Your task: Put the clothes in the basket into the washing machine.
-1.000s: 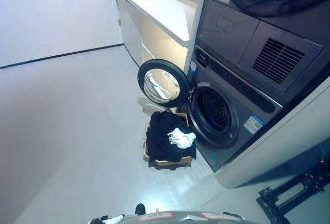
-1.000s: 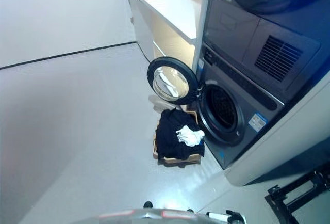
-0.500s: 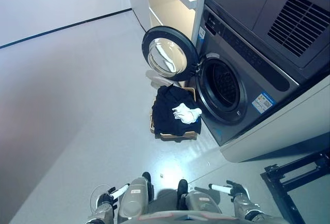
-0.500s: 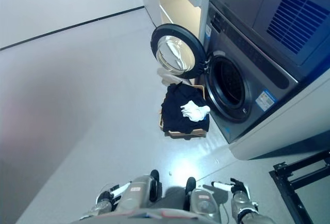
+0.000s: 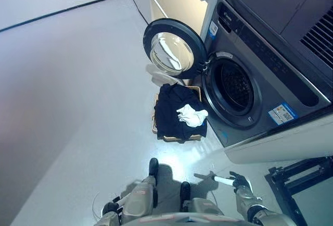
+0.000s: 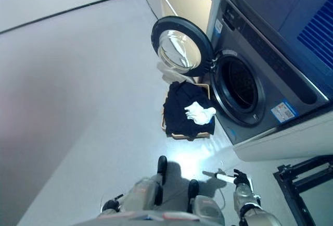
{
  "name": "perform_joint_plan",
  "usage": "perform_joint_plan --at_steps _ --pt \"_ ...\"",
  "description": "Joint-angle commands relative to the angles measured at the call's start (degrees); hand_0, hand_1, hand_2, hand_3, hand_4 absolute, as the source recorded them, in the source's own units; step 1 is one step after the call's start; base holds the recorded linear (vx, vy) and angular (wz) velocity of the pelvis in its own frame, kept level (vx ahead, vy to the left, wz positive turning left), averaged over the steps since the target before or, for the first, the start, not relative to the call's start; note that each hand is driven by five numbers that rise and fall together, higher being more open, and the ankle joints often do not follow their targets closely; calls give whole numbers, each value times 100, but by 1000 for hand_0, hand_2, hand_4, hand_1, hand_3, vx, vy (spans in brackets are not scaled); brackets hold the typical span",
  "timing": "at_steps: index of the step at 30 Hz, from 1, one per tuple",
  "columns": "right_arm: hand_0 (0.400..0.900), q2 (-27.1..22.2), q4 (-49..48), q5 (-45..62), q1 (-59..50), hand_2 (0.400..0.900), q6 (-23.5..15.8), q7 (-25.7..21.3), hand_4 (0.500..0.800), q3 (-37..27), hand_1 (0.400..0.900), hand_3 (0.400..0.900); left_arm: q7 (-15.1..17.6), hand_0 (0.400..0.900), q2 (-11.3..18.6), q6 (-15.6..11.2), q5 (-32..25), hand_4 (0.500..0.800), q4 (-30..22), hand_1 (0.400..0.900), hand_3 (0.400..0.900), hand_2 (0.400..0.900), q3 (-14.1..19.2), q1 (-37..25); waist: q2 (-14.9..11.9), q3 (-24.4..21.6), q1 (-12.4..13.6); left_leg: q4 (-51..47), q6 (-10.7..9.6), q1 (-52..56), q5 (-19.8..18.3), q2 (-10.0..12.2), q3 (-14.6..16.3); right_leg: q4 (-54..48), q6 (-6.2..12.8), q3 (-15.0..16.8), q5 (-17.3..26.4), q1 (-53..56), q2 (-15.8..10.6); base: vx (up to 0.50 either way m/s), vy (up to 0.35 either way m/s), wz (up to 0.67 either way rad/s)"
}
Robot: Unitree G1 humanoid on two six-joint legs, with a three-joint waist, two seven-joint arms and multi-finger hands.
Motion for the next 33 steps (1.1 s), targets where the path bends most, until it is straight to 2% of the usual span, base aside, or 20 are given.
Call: perform_joint_plan --at_steps 1,3,4,5,7,8,10,12,14,17,18,19,22,25,26,27,30,31,33 --pt "900 2 -298 100 -156 900 -190 -93 800 33 900 900 84 900 286 -115 183 800 -56 900 900 900 -82 -98 -426 -339 35 1009 -84 -608 -1144 -358 -37 635 553 -248 -818 530 -365 248 279 -12" --pt "900 71 -373 203 -184 900 -203 -80 800 13 900 900 80 900 366 -80 240 800 -53 900 900 900 -61 -181 -496 -313 40 1031 45 -532 -1330 -431 -54 1382 671 -186 -526 178 -456 203 280 -7" --pt "900 86 -434 246 -201 900 -219 -79 800 11 900 900 91 900 420 -72 260 800 -58 900 900 900 -56 -228 -523 -260 32 1056 126 -486 -1418 -487 -74 1903 733 -129 -220 -85 -521 164 299 -4" --pt "900 98 -511 271 -220 900 -233 -79 800 20 900 900 111 900 471 -64 282 800 -69 900 900 900 -52 -268 -550 -196 1 1076 192 -421 -1491 -547 -99 2368 748 -106 115 -299 -593 136 283 -2" --pt "900 108 -606 324 -264 900 -257 -85 800 37 900 900 136 900 562 -46 285 800 -89 900 900 900 -33 -362 -502 -7 -62 1055 304 -193 -1558 -591 -137 3040 660 -112 490 -664 -683 119 239 -2" --pt "900 130 -640 347 -284 900 -259 -98 800 39 900 900 140 900 588 -43 269 800 -97 900 900 900 -32 -395 -460 65 -79 1033 321 -110 -1572 -584 -159 3288 609 -110 510 -810 -699 118 182 0" --pt "900 157 -802 421 -290 900 -289 -134 800 47 900 900 197 900 625 -48 245 800 -141 900 900 900 -57 -476 -361 163 -125 946 341 52 -1598 -570 -224 3449 483 -62 283 -1155 -609 129 128 5" --pt "900 147 -953 533 -347 900 -328 -177 800 54 900 900 247 900 653 -63 223 800 -190 900 900 900 -112 -595 -275 270 -174 858 303 174 -1577 -516 -257 3145 414 16 -73 -1518 -379 124 54 7" --pt "900 139 -1027 589 -379 900 -363 -195 800 77 900 900 279 900 656 -86 231 800 -203 900 900 900 -160 -691 -221 371 -201 800 246 297 -1604 -468 -276 2607 419 77 -234 -1672 -222 153 -22 11" --pt "900 110 -1209 642 -327 900 -417 -232 800 79 900 900 283 900 637 -126 275 800 -209 900 900 900 -178 -782 -251 414 -286 647 141 478 -1650 -497 -376 931 636 583 170 -1717 67 228 -101 28" --pt "900 100 -1292 627 -275 900 -434 -227 800 95 900 900 279 900 629 -137 290 800 -204 900 900 900 -168 -800 -260 398 -317 584 104 536 -1668 -514 -439 536 698 766 349 -1759 94 277 -154 44" --pt "900 85 -1373 598 -209 900 -434 -214 800 114 900 900 262 900 622 -147 301 800 -197 900 900 900 -156 -794 -269 386 -349 566 60 589 -1700 -518 -496 229 748 819 501 -1775 69 284 -169 44" --pt "900 69 -1543 502 -42 900 -427 -160 800 172 900 900 231 900 576 -146 313 800 -194 900 900 900 -136 -718 -282 342 -423 544 -45 799 -1807 -524 -644 194 739 758 651 -1733 15 385 -284 45" --pt "900 -118 -1644 430 0 900 -432 -99 800 228 900 900 225 900 414 -184 143 800 -230 900 900 900 -109 -600 -132 282 -528 950 -171 925 -2073 -404 -746 827 561 599 427 -1836 50 387 -329 51" --pt "900 -121 -1644 430 1 900 -432 -99 800 229 900 900 225 900 411 -184 143 800 -230 900 900 900 -109 -599 -127 282 -539 963 -172 918 -2082 -404 -756 836 560 588 419 -1837 48 231 -212 35" --pt "900 -187 -1678 379 3 900 -434 -89 800 258 900 900 217 900 349 -199 122 800 -233 900 900 900 -116 -554 -86 270 -558 1220 -237 888 -2143 -366 -724 903 514 490 311 -1772 39 208 -202 34" --pt "900 -346 -1858 316 -81 900 -477 -137 800 330 900 900 232 900 238 -261 -61 800 -359 900 900 900 -190 -577 -20 431 -575 2412 -412 264 -1796 -248 -389 934 381 256 145 -1589 -50 215 -320 53" --pt "900 -372 -1941 296 -118 900 -495 -143 800 384 900 900 244 900 205 -278 -97 800 -410 900 900 900 -229 -588 -23 506 -565 2609 -419 54 -1685 -166 -191 931 296 181 32 -1475 -51 136 -244 30" --pt "900 -379 -1960 266 -151 900 -486 -166 800 414 900 900 262 900 183 -288 -84 800 -434 900 900 900 -266 -588 -15 529 -563 2368 -403 -8 -1704 -156 -99 922 296 143 -28 -1428 -59 141 -175 23"
